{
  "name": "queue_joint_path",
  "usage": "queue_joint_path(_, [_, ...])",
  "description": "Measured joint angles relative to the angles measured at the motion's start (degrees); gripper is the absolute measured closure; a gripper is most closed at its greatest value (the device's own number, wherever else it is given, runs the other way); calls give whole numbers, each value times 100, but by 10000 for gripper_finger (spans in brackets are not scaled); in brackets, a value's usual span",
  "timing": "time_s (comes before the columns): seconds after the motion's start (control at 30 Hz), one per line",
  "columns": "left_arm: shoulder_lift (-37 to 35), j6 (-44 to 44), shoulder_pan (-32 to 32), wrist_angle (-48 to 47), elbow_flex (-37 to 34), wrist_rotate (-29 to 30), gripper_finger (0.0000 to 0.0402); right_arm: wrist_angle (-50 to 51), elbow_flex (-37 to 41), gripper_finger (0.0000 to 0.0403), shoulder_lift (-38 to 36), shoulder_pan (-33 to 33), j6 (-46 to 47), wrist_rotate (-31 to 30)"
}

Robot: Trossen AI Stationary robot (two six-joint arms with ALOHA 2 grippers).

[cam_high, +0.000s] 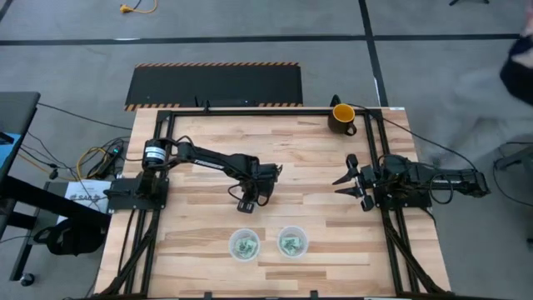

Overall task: Pick and place Stevia / Truvia into bins
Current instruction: Put the white stevia pack into the left transparent basket

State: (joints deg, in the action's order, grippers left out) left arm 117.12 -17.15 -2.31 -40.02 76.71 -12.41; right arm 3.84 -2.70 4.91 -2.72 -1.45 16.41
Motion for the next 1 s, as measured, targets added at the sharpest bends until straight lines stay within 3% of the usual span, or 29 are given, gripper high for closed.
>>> queue_joint_path(0.27, [2,-67,-11,-16,0,-48,376,0,0,290,0,1,0,1])
queue_joint_path(0.73, [-2,-196,-30,-24,-4,-16,276,1,0,290,0,2,0,0])
queue_joint_path(1.0, [-4,-188,-14,-108,6,69,243,0,0,290,0,2,-2,1])
